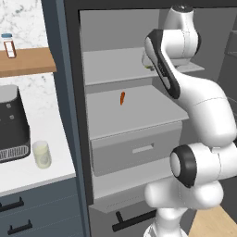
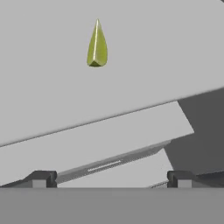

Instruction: Grab a lemon wedge from the fridge and one ice cube from the ice bowl, and put them in the glass of lemonade.

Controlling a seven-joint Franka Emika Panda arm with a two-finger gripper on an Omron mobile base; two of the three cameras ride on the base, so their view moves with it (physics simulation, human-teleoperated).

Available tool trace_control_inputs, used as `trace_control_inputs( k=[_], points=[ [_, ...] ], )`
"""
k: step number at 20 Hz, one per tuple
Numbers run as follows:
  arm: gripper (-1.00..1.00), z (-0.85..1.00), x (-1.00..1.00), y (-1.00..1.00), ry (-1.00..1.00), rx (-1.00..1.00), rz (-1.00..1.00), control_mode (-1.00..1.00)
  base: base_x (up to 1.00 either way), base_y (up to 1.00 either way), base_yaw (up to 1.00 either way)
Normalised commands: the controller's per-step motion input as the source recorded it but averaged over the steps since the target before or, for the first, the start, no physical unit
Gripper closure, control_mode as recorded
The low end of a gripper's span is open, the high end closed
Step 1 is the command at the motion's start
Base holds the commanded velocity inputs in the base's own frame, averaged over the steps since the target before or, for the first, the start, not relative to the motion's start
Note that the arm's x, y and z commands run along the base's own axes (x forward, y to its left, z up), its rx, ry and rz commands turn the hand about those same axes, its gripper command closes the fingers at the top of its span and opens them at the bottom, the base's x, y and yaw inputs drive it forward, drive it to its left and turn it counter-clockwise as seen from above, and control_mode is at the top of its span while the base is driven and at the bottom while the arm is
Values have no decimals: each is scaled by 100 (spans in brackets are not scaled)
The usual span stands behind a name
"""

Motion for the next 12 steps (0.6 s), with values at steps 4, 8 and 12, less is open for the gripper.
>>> trace_control_inputs(
  k=[4, 8, 12],
  points=[
    [-100, -6, 21, 0, 7, 0, 6, -100, 0, 0, 0],
    [-100, -20, 23, 2, 0, 0, 3, -100, 0, 0, 0],
    [-100, -24, 58, 0, 0, 0, 2, -100, 0, 0, 0]
  ],
)
